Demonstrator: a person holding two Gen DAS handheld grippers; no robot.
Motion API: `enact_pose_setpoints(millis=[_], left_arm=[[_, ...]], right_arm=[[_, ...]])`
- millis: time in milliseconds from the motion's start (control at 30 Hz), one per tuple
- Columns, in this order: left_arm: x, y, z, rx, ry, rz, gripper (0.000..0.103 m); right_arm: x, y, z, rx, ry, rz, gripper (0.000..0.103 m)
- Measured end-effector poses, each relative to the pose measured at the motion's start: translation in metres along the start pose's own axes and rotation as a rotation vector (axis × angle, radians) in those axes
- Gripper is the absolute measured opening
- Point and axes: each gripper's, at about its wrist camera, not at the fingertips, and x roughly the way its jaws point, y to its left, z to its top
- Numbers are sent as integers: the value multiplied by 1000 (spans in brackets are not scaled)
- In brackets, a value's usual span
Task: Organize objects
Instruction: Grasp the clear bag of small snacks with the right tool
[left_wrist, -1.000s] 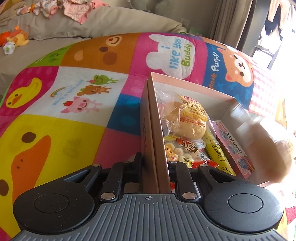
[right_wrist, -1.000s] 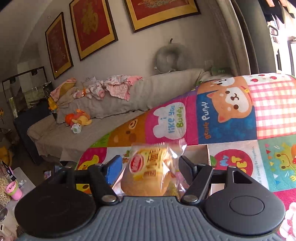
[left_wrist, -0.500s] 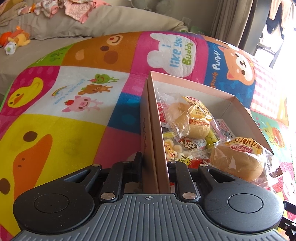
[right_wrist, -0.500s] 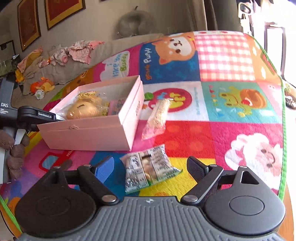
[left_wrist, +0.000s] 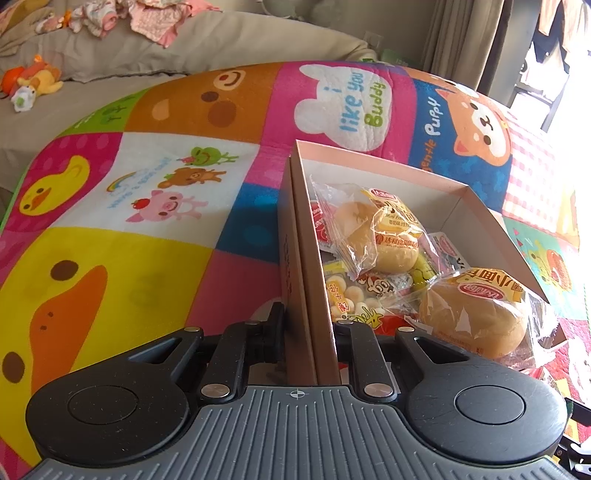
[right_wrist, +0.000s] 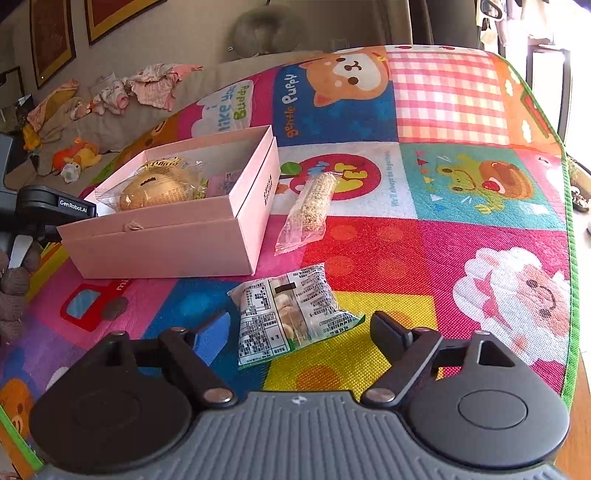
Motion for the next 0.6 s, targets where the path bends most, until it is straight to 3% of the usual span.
enact_pose_setpoints(millis=[133,600], left_arm=[[0,0,0,-1,0,0,19],[-1,0,-1,4,2,-4,19]], right_arm=[[-1,-2,0,15,-6,-18,70],[-11,-9,-3,96,-16,-120,69]])
